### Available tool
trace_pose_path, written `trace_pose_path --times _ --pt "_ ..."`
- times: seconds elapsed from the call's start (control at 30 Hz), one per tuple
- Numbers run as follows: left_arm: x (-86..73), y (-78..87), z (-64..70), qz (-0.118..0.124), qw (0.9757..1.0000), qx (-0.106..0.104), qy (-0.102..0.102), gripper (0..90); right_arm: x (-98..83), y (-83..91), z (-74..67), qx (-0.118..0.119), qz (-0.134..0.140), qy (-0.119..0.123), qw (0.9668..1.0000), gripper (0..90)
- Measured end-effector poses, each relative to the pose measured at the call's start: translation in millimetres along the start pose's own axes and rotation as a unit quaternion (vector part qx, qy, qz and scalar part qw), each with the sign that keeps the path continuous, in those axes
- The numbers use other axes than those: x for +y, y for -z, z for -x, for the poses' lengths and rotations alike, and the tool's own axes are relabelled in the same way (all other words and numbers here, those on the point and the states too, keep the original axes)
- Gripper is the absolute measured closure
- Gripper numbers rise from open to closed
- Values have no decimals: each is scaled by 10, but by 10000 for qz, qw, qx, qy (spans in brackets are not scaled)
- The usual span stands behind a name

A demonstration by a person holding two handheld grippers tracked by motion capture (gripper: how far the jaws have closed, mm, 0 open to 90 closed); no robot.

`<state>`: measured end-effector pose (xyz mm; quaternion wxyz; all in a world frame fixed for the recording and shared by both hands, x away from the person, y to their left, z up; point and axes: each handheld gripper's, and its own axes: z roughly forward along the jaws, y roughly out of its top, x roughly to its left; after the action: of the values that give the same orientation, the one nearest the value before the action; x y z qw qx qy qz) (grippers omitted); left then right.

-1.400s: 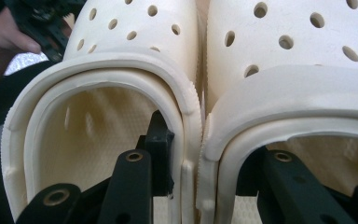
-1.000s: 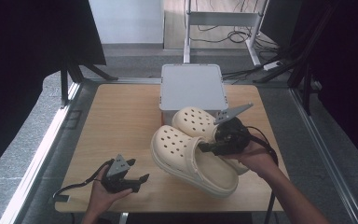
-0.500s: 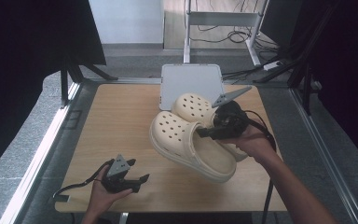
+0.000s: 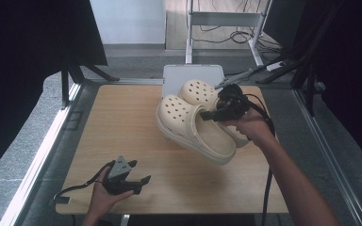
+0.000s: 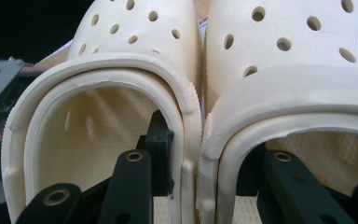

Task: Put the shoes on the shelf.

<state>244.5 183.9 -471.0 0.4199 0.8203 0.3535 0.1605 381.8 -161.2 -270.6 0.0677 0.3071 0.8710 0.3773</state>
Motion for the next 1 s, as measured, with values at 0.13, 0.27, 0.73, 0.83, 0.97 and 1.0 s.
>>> trace_pose_path --times 0.13,0.27,0.73,0.83,0.97,1.0 --pt "-2 -7 3 -17 10000 -13 14 235 86 -9 88 -17 41 -42 10000 668" --pt "-3 -7 3 -14 10000 -15 8 235 167 -37 154 -69 32 -94 9999 668" --pt "0 10 -3 9 10000 -7 -1 235 471 -133 369 -400 -12 -302 9987 669" --pt "1 10 -3 12 10000 -16 -1 235 522 -161 417 -438 -31 -346 9984 669" --pt "-1 5 0 18 10000 -16 4 235 604 -213 490 -510 -70 -417 9978 668" --pt "-1 7 -1 16 10000 -21 4 235 618 -222 505 -527 -73 -432 9976 668"
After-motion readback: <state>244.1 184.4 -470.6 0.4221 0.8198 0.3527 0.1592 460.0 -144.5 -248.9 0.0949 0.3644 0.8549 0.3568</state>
